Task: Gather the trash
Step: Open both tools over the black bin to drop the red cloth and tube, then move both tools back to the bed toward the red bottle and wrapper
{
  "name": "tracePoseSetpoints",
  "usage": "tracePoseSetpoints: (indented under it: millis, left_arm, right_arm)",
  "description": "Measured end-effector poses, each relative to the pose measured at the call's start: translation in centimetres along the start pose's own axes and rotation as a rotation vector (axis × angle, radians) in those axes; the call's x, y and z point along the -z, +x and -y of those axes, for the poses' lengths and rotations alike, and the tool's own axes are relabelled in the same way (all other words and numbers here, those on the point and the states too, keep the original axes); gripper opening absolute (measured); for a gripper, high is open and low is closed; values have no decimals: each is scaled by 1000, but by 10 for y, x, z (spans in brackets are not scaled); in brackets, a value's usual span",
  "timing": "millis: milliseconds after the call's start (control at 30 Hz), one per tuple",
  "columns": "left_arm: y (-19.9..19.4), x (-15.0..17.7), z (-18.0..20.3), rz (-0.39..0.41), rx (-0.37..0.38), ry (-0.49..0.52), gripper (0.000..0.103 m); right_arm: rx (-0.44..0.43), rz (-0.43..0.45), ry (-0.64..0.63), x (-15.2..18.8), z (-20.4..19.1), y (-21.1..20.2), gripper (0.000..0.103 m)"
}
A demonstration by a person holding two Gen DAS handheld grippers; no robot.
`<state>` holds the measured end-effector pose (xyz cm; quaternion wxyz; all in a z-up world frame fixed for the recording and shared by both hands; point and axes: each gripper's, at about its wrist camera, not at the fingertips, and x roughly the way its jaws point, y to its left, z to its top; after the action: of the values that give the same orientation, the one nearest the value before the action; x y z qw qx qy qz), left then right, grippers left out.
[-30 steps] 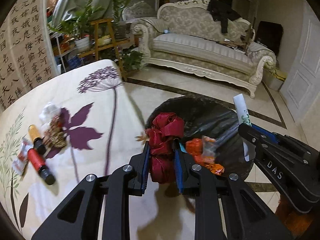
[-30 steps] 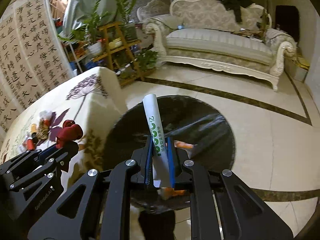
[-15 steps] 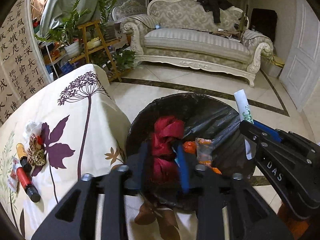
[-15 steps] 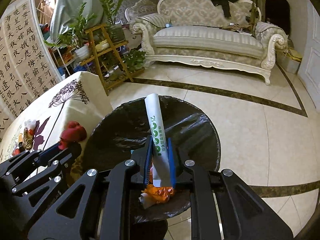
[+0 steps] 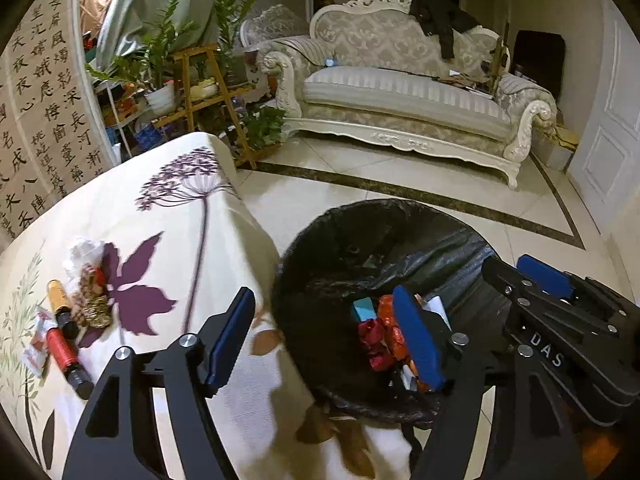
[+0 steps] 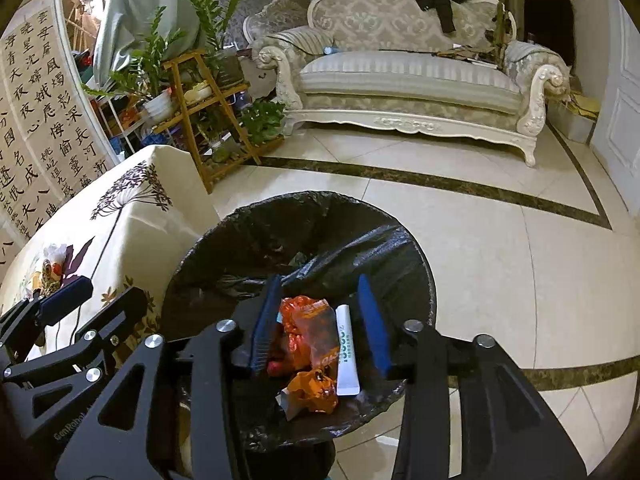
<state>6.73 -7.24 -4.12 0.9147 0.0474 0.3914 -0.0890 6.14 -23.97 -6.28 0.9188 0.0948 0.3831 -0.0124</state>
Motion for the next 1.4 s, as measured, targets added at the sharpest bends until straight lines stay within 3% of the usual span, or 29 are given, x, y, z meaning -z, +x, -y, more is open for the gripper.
tracePoseSetpoints:
  millis: [167,367,900,1200,1267,1400]
  left_arm:
    - [-15,5,-26,11,-46,-43,73]
    - [-34,16,-68,21,-113,-110,74]
    - [-74,57,-190,16,-330,-294,74]
    - [-84,78,-237,2,-390,-366,74]
    - [-85,81,-244,0,-392,-376,74]
    - [-86,86,-254,-3,-391,-393,74]
  right_arm:
    - [-50,19,-10,-1,-17,-8,56]
    - [-126,14,-42,0,-51,-11,60]
    - [-324,-48,-289,21,-185,-21,60]
    - [-389,-85,-400,34,-246,-22,58]
    - [-398,-96,-424,39,-257,-21,51]
    - [-418,-127,-465,46,-279,-17,48]
